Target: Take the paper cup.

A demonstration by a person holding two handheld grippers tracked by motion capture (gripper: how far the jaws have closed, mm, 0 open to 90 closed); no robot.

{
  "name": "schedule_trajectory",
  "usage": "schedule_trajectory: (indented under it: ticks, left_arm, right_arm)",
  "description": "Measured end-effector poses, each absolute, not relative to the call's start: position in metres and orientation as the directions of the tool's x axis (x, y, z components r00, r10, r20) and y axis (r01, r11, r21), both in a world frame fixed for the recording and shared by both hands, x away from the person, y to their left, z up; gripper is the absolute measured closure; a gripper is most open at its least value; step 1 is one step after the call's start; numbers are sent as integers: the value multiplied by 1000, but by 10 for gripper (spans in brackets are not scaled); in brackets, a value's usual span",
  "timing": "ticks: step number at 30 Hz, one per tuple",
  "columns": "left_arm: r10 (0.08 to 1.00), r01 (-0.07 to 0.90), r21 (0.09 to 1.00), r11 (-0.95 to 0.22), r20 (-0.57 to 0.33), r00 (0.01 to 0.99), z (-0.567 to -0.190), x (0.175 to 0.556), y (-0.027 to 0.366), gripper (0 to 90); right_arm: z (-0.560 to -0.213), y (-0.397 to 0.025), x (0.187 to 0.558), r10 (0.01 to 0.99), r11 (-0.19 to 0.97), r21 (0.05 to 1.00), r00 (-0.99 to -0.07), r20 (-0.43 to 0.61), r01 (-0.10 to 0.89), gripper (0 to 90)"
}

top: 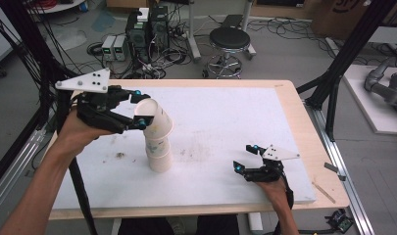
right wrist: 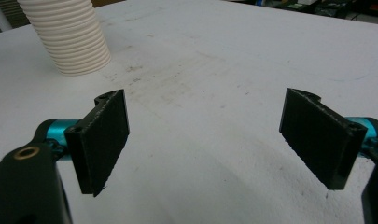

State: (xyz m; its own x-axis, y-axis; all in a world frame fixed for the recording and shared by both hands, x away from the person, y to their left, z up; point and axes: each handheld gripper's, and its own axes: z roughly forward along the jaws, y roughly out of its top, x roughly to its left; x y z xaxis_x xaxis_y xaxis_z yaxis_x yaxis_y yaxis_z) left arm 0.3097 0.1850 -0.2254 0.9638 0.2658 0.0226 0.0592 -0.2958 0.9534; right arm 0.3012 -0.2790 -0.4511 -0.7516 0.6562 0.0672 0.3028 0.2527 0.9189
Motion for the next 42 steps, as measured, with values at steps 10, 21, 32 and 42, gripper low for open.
schedule_trajectory:
  ticks: [10, 21, 32, 42]
  left_arm:
    - [244, 62, 970, -233, -3, 970, -253, 290, 174, 366]
    - [220, 70, 974, -215, -21, 975, -285, 268, 156, 366]
    - [225, 102, 966, -237, -47, 973, -324, 254, 144, 366]
    - [208, 102, 970, -219, -55, 977, -342, 248, 141, 365]
  right_arm:
    - [-451, -279, 301, 655, 251, 921, -752, 66, 299, 160]
    - [-451, -280, 301, 658, 245, 924, -750, 63, 293, 159]
    - [-451, -280, 300, 663, 241, 925, -745, 64, 294, 160]
    - [-451, -280, 299, 662, 242, 928, -747, 56, 284, 160]
